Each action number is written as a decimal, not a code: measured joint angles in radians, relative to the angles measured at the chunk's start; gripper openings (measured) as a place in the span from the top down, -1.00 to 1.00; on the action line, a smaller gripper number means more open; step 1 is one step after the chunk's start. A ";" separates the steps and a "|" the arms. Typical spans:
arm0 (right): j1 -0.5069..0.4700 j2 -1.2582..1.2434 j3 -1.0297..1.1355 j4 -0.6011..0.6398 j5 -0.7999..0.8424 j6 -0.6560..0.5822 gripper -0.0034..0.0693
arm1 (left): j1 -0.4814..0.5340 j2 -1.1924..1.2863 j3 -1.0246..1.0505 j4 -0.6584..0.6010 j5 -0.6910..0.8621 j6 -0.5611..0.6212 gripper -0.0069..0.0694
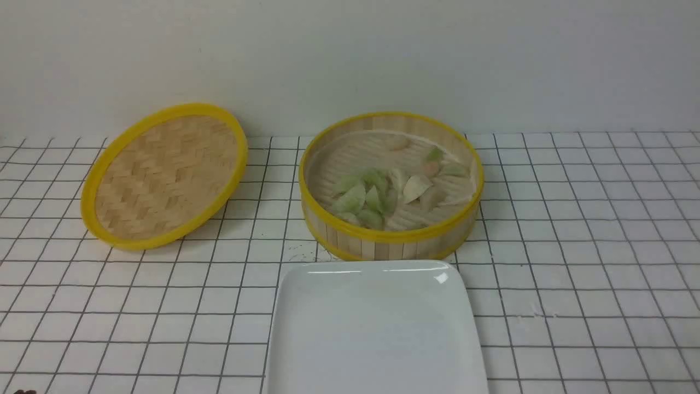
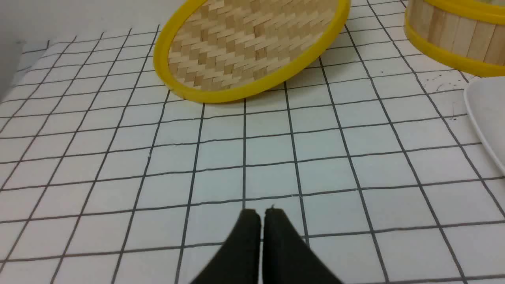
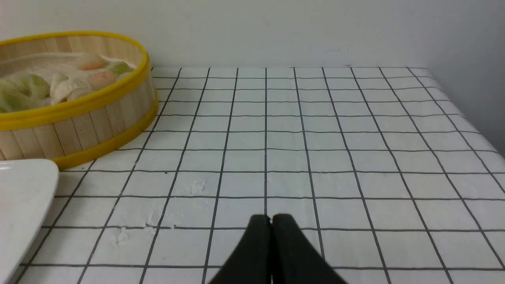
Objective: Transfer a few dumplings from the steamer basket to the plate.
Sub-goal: Use the right arm to grab a dumpling from inside the steamer
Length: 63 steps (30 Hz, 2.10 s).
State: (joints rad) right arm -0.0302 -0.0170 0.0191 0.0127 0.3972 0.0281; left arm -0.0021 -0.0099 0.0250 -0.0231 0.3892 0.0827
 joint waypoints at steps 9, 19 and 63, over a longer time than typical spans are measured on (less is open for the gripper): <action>0.000 0.000 0.000 0.000 0.000 0.000 0.93 | 0.000 0.000 0.000 0.000 0.000 0.000 0.83; 0.000 0.000 0.006 0.045 -0.042 0.030 0.93 | 0.000 0.000 0.000 0.000 0.000 0.000 0.83; 0.257 1.611 -1.625 0.122 0.843 0.038 0.93 | 0.000 0.000 0.000 0.000 0.000 0.000 0.83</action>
State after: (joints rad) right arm 0.2264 1.5939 -1.6057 0.1343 1.2400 0.0661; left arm -0.0021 -0.0099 0.0250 -0.0231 0.3892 0.0827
